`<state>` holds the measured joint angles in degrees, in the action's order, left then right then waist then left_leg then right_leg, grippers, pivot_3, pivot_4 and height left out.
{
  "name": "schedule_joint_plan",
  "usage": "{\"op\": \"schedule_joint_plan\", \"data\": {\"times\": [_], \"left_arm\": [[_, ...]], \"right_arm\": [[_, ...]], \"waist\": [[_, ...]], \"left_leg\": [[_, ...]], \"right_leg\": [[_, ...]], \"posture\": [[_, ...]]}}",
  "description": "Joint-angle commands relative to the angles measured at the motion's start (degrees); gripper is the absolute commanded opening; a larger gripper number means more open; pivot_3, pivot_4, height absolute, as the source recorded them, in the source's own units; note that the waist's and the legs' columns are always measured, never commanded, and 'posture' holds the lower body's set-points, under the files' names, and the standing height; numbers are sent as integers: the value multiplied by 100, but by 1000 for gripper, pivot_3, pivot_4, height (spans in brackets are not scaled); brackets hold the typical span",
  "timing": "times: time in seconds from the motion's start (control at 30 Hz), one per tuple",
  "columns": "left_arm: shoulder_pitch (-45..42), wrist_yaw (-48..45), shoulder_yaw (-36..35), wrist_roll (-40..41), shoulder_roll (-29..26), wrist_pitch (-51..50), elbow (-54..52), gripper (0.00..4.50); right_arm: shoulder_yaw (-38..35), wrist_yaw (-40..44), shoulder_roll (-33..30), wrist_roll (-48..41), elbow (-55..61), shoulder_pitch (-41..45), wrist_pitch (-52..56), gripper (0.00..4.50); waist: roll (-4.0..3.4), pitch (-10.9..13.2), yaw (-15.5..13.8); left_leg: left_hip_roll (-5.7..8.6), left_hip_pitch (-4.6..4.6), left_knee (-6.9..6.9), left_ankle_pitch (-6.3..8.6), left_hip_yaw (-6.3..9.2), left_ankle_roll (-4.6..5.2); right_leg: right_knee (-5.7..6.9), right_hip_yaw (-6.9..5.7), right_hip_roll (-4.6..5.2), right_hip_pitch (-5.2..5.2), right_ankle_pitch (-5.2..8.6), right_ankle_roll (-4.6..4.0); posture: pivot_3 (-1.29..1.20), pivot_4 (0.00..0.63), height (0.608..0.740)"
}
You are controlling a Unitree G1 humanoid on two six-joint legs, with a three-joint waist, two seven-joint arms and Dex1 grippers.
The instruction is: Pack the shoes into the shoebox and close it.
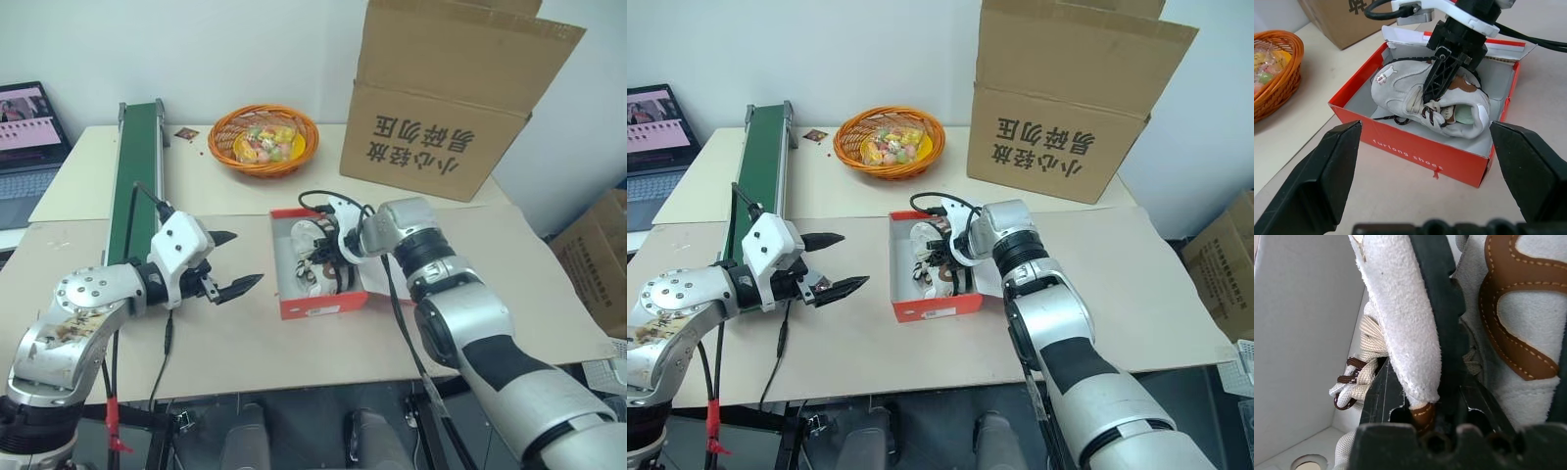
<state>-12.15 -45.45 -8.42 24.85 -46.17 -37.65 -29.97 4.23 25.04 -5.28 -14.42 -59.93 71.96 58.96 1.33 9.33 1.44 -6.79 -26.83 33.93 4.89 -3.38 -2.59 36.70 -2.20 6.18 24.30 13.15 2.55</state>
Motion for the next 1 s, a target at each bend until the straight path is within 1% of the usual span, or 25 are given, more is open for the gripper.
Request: {"op": "schedule_joint_plan", "data": {"times": [0.03,0.1,0.13,0.17,0.2,0.27,0.33,0.5,0.67,0.8,0.87,0.97,1.0], "left_arm": [[-34,55,-64,13,-77,24,-156,4500],[-21,52,-38,-29,-100,50,-144,4500],[-20,54,-34,-24,-96,47,-147,4500],[-26,57,-26,-18,-90,44,-149,4500],[-31,61,-17,-13,-84,45,-146,4500],[-37,62,-1,-9,-83,48,-140,4500],[-56,59,21,-10,-76,59,-114,4500],[-141,52,126,-29,-46,88,-15,4500],[-266,19,222,-37,-37,132,102,4500],[-320,-5,254,-30,-47,163,150,4500],[-325,-24,288,-43,-44,182,175,4500],[-341,-57,338,-53,-44,196,194,4500],[-349,-60,343,-50,-45,192,196,4500]], "right_arm": [[-191,50,52,85,-230,52,-203,2486],[-60,199,68,196,-136,95,-228,3024],[8,296,73,240,-68,116,-262,3445],[21,341,72,251,2,152,-247,3718],[-37,373,57,217,77,209,-204,4092],[-195,379,13,154,175,324,-90,4092],[-329,373,-60,103,299,440,10,4092],[-666,337,-301,-34,753,687,404,4092],[-963,187,-479,-182,1465,636,938,4092],[-1564,-190,-575,-428,2423,259,1303,4092],[-1777,-244,-555,-631,3340,-238,1422,4092],[-2617,-729,-247,-972,4574,-922,1641,4092],[-2698,-849,-197,-1004,4881,-1095,1673,4092]], "waist": [[6,-5,0],[6,-6,-12],[5,-5,-21],[3,-4,-27],[3,-3,-40],[2,-1,-78],[1,0,-87],[-3,3,-78],[-3,3,-72],[-2,3,-101],[-2,3,-116],[-2,3,-152],[-3,3,-157]], "left_leg": [[0,6,-1,1,0,-1],[-1,6,-1,1,0,-1],[-1,6,-1,1,0,-2],[-1,0,-1,1,0,-2],[-1,-16,-2,1,-1,-2],[-1,-48,-1,0,-1,-1],[1,-62,-1,-1,-1,2],[1,-66,-1,-1,-2,1],[1,-65,-2,-1,-2,1],[1,-73,-3,-1,-2,1],[1,-74,-1,-2,-2,2],[1,-73,1,-2,-2,2],[1,-73,2,-2,-2,2]], "right_leg": [[0,0,0,-3,1,-2],[0,0,0,-3,2,-3],[0,0,0,-3,2,-4],[-1,0,0,1,2,-4],[-1,0,1,6,2,-4],[8,0,0,21,-13,-20],[8,0,0,29,-31,-2],[11,0,0,41,-32,-2],[10,0,0,42,-30,-1],[11,1,0,48,-31,-4],[10,1,0,46,-31,-3],[13,1,0,43,-31,-3],[14,0,0,44,-32,-3]], "posture": [[0,150,728],[0,150,728],[0,150,728],[0,150,728],[0,150,728],[0,150,728],[0,150,728],[0,150,728],[0,150,728],[0,150,728],[0,150,728],[0,150,728],[0,150,728]]}}
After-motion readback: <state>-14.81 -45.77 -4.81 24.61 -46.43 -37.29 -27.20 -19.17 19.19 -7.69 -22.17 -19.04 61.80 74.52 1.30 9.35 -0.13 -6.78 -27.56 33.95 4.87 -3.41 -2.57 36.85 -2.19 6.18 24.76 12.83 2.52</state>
